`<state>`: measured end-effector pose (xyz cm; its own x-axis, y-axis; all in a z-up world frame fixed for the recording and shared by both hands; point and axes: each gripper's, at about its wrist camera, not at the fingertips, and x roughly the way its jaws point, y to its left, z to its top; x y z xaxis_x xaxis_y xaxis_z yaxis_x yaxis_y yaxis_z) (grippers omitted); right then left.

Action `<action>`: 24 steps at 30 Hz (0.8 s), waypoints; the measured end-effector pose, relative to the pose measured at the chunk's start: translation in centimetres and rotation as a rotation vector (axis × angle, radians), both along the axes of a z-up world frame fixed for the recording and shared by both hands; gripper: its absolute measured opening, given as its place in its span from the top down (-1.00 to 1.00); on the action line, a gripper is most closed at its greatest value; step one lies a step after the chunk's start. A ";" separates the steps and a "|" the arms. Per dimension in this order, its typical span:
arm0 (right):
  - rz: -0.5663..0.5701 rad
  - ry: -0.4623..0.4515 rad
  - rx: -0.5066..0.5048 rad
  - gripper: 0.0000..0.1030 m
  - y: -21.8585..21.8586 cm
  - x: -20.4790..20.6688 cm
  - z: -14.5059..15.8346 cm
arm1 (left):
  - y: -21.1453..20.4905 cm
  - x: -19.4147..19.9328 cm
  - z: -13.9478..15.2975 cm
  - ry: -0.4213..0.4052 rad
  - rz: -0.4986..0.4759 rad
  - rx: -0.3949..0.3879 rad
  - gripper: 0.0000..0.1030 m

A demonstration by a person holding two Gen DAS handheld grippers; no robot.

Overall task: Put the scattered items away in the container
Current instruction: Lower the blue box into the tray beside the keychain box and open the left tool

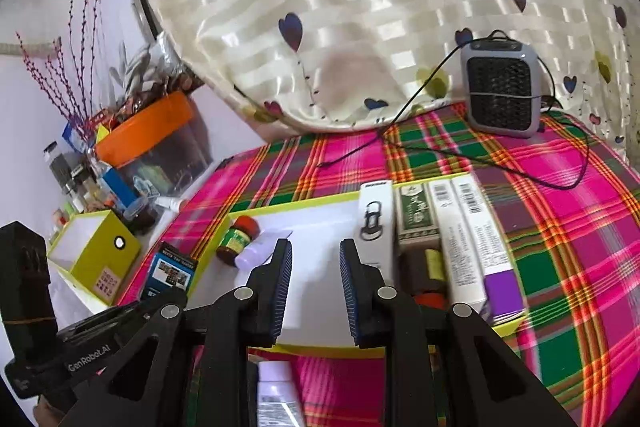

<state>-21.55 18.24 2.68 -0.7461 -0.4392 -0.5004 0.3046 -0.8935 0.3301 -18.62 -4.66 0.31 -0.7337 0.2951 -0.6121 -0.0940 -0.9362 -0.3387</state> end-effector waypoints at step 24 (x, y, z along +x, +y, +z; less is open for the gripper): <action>-0.175 -0.018 -0.092 0.50 6.1 0.2 0.1 | 4.7 -1.2 -0.2 -0.068 -0.001 -0.109 0.65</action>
<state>-21.39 24.35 2.76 -0.8064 -0.3478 -0.4783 0.1401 -0.8981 0.4169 -19.86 0.04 0.12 -0.6891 0.2251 -0.6888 -0.0753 -0.9676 -0.2409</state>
